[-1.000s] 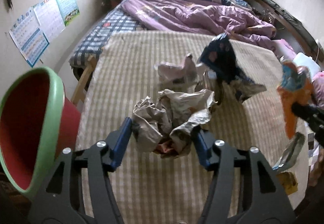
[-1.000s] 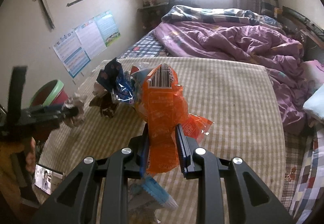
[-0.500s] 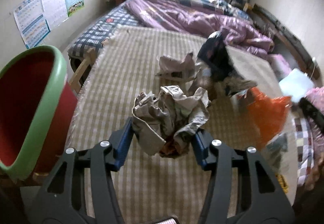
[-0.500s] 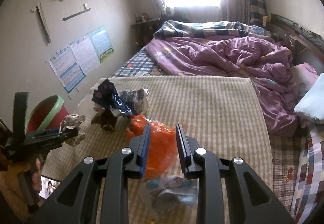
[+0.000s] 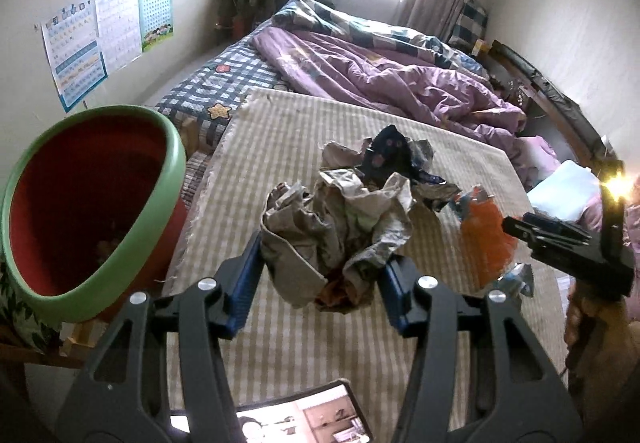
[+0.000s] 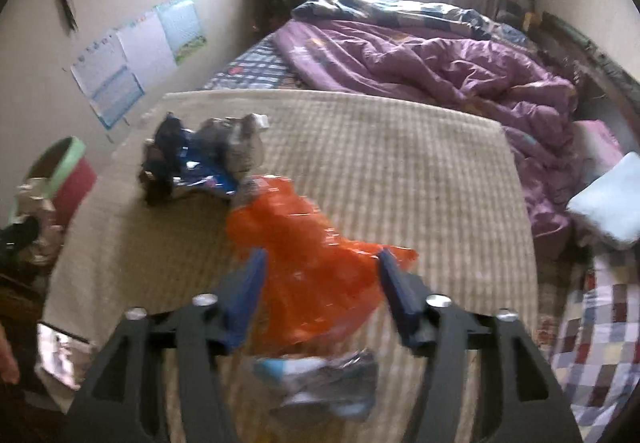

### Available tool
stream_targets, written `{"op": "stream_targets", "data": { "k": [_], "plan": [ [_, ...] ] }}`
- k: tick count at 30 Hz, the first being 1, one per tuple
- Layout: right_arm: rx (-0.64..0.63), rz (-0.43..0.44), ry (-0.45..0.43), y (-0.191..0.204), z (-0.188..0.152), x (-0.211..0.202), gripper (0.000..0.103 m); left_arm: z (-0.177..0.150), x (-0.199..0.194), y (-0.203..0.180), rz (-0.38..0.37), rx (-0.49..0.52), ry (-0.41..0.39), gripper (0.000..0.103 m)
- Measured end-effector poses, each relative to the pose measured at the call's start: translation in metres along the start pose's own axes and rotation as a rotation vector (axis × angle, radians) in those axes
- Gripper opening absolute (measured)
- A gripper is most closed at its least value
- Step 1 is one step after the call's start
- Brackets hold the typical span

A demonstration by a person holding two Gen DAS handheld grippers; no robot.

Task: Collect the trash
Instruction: 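Carry the crumpled paper over the bucket with the left tool while the right tool carries the orange bag there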

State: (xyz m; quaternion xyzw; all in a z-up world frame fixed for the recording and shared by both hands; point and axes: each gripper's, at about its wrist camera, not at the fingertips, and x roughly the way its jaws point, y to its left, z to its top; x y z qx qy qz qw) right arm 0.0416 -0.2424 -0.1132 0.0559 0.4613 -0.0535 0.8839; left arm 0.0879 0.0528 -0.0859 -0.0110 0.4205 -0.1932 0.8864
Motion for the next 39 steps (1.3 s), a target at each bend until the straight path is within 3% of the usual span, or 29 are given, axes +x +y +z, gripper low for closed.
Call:
{"op": "stream_targets", "data": {
  "k": [10, 12, 16, 17, 18, 24, 30, 39],
  "plan": [
    [-0.132, -0.026, 0.036, 0.031, 0.006, 0.025, 0.067, -0.004, 0.0, 0.013, -0.029, 0.011, 0.012, 0.051],
    [-0.138, -0.016, 0.046, 0.035, 0.006, 0.027, 0.055, -0.005, -0.001, 0.016, -0.033, 0.013, 0.014, 0.051],
    [-0.147, -0.033, 0.048, 0.042, 0.006, 0.026, 0.044, -0.006, -0.002, 0.024, -0.045, 0.012, 0.019, 0.051],
    [-0.139, -0.032, 0.043, 0.042, 0.006, 0.024, 0.036, -0.006, -0.003, 0.026, -0.048, 0.013, 0.018, 0.051],
    [-0.132, -0.034, 0.039, 0.042, 0.006, 0.023, 0.036, -0.006, -0.003, 0.028, -0.051, 0.015, 0.018, 0.051],
    [-0.042, -0.051, -0.039, 0.044, 0.008, -0.006, 0.036, -0.004, -0.01, 0.038, -0.062, 0.025, 0.004, 0.051],
    [-0.008, -0.059, -0.19, 0.072, 0.014, -0.058, 0.036, 0.002, -0.02, 0.053, -0.042, 0.03, -0.042, 0.051],
    [-0.022, 0.051, -0.305, 0.136, 0.029, -0.093, 0.037, 0.008, -0.034, 0.091, 0.009, 0.006, -0.079, 0.051]
  ]
}}
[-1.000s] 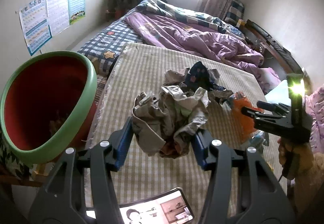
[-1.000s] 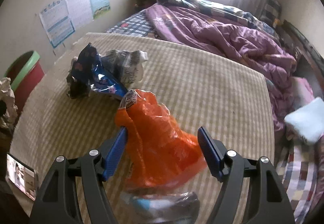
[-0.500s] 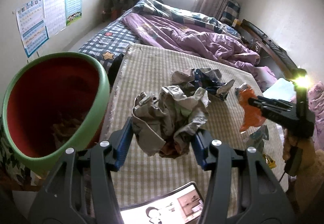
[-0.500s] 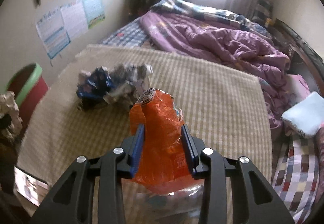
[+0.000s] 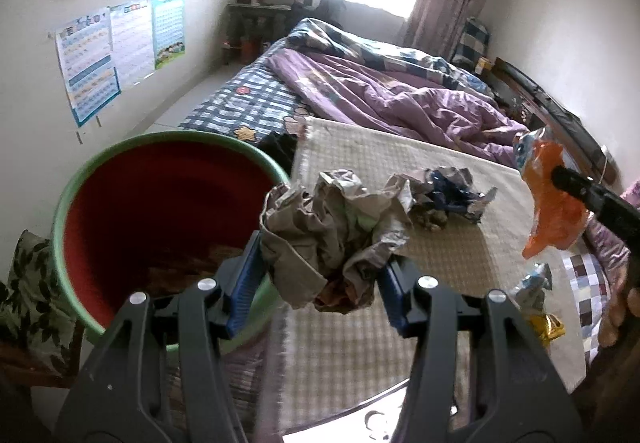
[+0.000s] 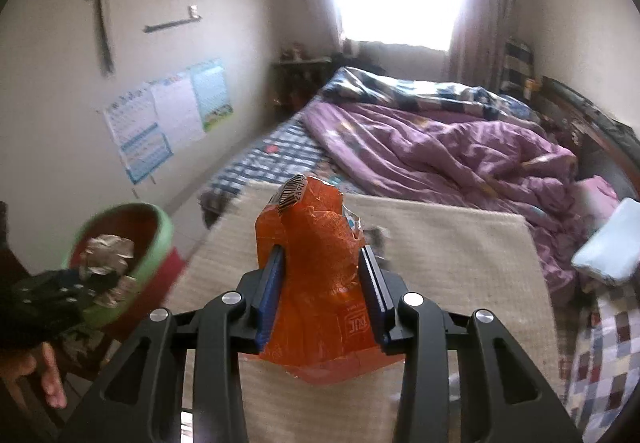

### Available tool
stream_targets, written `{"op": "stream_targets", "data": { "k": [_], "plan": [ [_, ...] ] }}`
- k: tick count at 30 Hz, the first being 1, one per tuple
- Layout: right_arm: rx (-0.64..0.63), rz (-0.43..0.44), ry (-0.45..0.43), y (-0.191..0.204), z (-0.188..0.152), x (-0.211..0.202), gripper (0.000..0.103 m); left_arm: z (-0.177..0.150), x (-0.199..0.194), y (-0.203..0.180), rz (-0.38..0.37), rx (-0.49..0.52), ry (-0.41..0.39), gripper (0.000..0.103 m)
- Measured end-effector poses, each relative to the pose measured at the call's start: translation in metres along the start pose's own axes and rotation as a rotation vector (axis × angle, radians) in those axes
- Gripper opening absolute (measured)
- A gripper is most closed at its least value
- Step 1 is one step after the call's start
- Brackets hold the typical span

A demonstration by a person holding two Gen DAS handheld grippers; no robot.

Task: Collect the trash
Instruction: 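Carry the crumpled paper over the bucket with the left tool while the right tool carries the orange bag there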

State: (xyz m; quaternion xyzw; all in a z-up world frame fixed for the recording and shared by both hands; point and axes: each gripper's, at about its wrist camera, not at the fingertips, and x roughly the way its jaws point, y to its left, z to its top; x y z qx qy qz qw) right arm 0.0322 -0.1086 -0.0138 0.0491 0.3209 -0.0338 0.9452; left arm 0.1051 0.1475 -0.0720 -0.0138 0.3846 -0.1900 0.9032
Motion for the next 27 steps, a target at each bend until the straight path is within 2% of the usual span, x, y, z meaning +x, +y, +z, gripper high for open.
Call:
{"op": "stream_targets", "data": {
  "k": [10, 19, 27],
  "plan": [
    [-0.062, 0.157, -0.005, 0.081, 0.005, 0.009, 0.038, -0.001, -0.006, 0.036, 0.04, -0.042, -0.009, 0.051],
    [-0.101, 0.204, 0.009, 0.121, 0.002, 0.018, 0.038, -0.002, -0.009, 0.058, 0.066, -0.066, -0.006, 0.051],
    [-0.117, 0.213, 0.005, 0.139, 0.002, 0.025, 0.038, 0.001, -0.008, 0.073, 0.076, -0.076, -0.007, 0.051]
  ]
}}
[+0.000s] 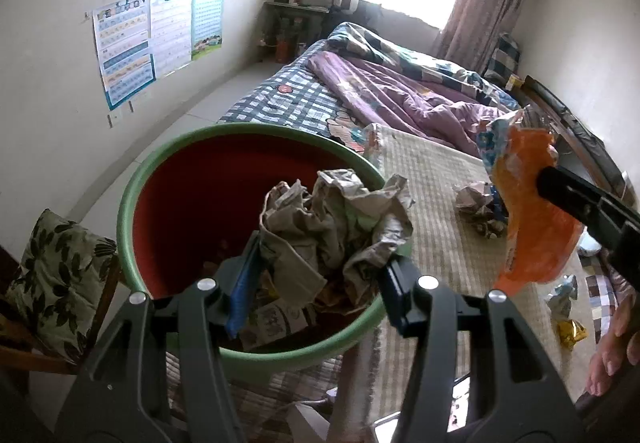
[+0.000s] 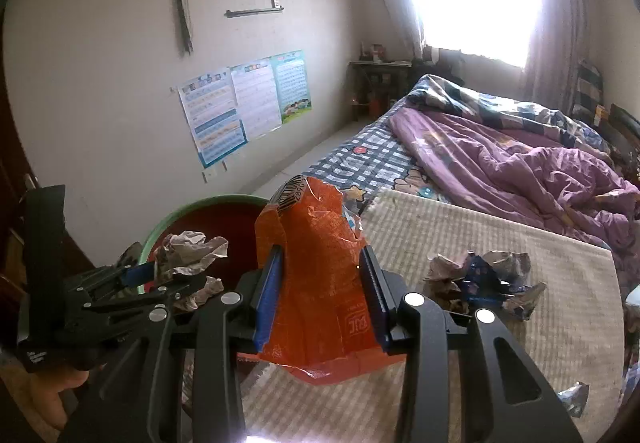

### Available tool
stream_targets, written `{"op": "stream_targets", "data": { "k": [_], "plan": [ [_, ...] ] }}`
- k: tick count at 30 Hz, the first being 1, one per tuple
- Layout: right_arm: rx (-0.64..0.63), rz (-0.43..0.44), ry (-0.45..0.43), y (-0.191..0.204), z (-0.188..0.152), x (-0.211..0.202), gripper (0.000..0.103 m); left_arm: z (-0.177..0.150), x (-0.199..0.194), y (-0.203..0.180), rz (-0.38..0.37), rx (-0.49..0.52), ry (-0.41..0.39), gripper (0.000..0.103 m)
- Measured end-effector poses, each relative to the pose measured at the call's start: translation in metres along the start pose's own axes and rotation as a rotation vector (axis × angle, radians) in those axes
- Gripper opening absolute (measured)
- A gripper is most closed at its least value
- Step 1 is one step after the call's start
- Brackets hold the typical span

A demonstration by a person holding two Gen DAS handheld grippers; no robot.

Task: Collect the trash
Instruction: 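Carry the crumpled paper over the bucket with the left tool while the right tool carries the orange bag there, then open the left tool to drop the paper while the right tool releases the orange bag into the bucket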

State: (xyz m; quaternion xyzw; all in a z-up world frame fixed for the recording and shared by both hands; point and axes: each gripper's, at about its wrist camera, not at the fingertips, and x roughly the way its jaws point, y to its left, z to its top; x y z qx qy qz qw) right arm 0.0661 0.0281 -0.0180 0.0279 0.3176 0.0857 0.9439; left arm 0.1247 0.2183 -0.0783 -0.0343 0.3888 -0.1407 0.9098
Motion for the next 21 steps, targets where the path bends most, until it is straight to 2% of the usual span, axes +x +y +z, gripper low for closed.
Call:
{"op": "stream_targets", "data": {
  "k": [21],
  "plan": [
    [-0.028, 0.051, 0.026, 0.035, 0.003, 0.042, 0.039, 0.005, 0.014, 0.039, 0.028, -0.042, 0.033, 0.051]
  ]
}}
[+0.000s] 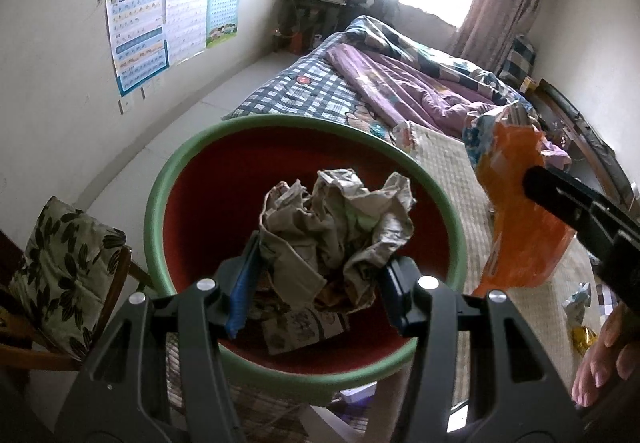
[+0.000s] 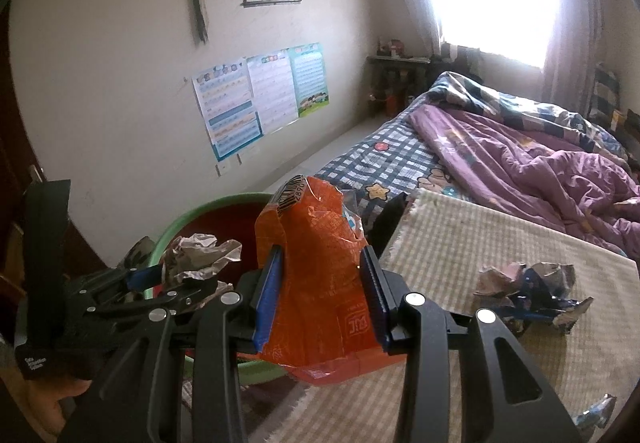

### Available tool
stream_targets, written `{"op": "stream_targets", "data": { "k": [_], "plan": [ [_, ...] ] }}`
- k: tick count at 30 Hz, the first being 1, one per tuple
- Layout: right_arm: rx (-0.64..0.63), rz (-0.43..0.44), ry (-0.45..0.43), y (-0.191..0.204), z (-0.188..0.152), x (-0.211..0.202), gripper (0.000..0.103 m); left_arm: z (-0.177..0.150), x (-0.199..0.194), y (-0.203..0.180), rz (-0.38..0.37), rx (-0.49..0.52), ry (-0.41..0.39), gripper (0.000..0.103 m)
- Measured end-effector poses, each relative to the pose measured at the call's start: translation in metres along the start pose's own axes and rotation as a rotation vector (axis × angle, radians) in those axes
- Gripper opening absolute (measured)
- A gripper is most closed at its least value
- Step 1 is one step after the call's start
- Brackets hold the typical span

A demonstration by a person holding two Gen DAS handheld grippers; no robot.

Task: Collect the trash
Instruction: 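Open the left tool to drop the paper while the right tool releases the orange bag into the bucket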

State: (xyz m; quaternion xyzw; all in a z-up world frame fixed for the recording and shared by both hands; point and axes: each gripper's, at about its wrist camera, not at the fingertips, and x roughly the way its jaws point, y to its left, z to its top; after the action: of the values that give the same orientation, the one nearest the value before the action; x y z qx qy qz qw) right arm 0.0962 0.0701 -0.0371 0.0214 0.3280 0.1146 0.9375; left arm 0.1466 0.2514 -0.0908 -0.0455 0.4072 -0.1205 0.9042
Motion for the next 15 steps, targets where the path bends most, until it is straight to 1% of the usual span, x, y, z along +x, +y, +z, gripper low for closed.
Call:
{"op": "stream_targets", "data": {
  "k": [8, 15],
  "plan": [
    [-0.007, 0.004, 0.009, 0.007, 0.001, 0.012, 0.039, 0.005, 0.01, 0.01, 0.002, -0.012, 0.013, 0.051],
    [-0.002, 0.006, 0.028, 0.01, 0.002, 0.026, 0.04, 0.008, 0.018, 0.01, -0.001, -0.021, 0.027, 0.051]
  ]
}}
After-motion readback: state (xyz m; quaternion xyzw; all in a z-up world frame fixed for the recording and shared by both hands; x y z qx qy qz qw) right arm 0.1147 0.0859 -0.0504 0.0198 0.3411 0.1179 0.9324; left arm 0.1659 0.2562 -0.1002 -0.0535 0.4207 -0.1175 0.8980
